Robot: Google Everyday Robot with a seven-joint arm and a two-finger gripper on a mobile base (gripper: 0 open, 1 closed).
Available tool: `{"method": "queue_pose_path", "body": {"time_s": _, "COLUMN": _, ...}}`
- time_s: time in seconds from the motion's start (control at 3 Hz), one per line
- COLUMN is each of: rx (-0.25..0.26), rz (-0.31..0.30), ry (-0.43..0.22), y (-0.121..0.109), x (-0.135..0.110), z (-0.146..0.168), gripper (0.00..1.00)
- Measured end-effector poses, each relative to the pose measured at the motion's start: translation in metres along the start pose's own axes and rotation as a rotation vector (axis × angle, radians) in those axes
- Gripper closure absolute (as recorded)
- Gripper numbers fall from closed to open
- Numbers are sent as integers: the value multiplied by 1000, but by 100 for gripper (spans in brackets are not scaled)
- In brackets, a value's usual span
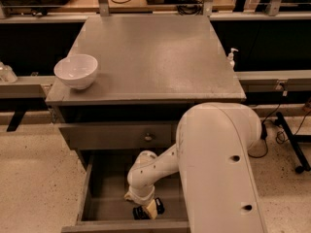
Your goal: Pick rxbar chocolate from middle drawer and place on counter
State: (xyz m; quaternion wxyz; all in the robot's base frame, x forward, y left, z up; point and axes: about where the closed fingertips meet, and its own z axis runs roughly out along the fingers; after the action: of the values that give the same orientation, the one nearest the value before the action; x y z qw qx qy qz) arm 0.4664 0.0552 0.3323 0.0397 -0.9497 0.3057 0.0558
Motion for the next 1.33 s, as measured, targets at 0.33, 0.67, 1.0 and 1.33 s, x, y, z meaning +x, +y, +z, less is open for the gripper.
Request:
{"method": "queue_pose_path", "body": {"time_s": 0.33, "rx": 0, "rz": 0, "ry": 0, "y": 0, "x": -1, "z": -9, "gripper": 82}}
{"method": "queue_pose_path", "body": {"time_s": 0.67, "rx": 0, "rz": 0, "ry": 0, "y": -1, "x": -2, "z": -14, "gripper": 100}}
{"method": "queue_pose_path", "body": {"time_s": 1.0, "rx": 107, "rz": -18, "ry": -2, "y": -8, "x": -11, "z": -52, "gripper": 100}}
{"method": "queue_pose_path", "body": {"time_s": 1.33, "rx": 323, "rz": -52, "ry": 34, "y": -9, "x": -26, "z": -150, "gripper": 100}}
